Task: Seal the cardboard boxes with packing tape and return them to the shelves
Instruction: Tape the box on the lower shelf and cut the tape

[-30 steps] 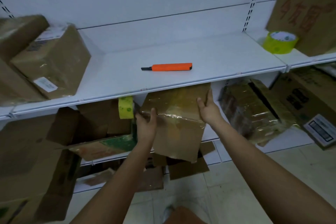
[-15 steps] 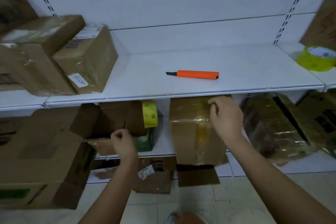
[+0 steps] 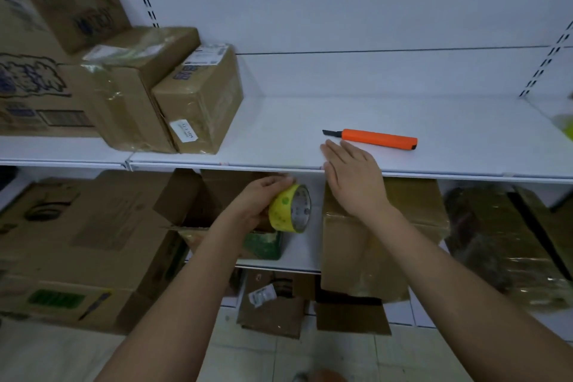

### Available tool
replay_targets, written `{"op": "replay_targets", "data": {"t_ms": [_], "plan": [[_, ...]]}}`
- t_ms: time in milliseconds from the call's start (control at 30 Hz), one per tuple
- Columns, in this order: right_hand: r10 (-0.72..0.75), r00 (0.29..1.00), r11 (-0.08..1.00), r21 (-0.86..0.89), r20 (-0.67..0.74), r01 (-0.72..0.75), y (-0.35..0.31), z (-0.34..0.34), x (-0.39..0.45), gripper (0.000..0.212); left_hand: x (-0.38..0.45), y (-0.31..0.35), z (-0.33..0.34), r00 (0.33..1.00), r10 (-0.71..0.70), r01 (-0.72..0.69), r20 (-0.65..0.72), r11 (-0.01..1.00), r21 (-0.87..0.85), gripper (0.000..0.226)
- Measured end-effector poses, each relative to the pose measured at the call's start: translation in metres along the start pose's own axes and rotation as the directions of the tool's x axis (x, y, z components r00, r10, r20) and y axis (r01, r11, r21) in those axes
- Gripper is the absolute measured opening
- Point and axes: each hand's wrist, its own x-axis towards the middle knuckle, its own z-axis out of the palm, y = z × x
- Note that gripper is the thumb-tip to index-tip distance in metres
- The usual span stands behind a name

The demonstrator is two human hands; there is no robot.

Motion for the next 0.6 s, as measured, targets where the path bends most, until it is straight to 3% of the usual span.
{"op": "replay_targets", "data": {"t_ms": [33,67,133,200,367,467,533,600], "plan": [[-0.004,1.000,1.000,-0.006,-0.001,0.004,0.000,0.000,0.000,0.052,-0.004,0.006,-0.005,0.997,-0.058,0.058,0.051,0.998,-0.008,0.020],[-0.011,1.000,1.000,-0.010,-0.006,0.010,0.001,0.001,-0.001,0.052,-0.006,0.012,-0.009,0.986,-0.132,0.134,0.101,0.991,-0.014,0.023],[-0.022,1.000,1.000,0.002,-0.006,0.022,0.001,0.000,-0.001,0.052,-0.005,0.024,-0.018,0.965,-0.229,0.234,0.126,0.972,-0.028,0.049],[-0.032,0.999,0.999,0.017,-0.004,0.032,0.003,-0.002,0.000,0.053,-0.009,0.038,-0.022,0.950,-0.289,0.297,0.118,0.953,-0.059,0.039],[0.000,1.000,1.000,0.027,0.013,-0.001,0.001,0.000,0.000,0.054,-0.057,0.066,-0.044,0.884,-0.300,0.372,0.359,0.916,-0.150,0.028],[0.031,0.999,0.998,0.057,0.018,-0.032,-0.004,-0.006,0.004,0.047,-0.077,0.066,-0.044,0.960,-0.103,0.100,0.260,0.995,0.024,0.015],[0.059,0.996,0.952,0.296,0.062,-0.075,-0.014,-0.020,0.003,0.042,-0.074,0.057,-0.032,0.981,0.030,-0.048,0.192,0.994,0.094,0.011],[0.125,0.983,0.754,0.630,0.136,-0.183,-0.028,-0.039,-0.006,0.046,-0.070,0.050,-0.018,0.982,0.094,-0.122,0.163,0.978,0.170,0.008]]}}
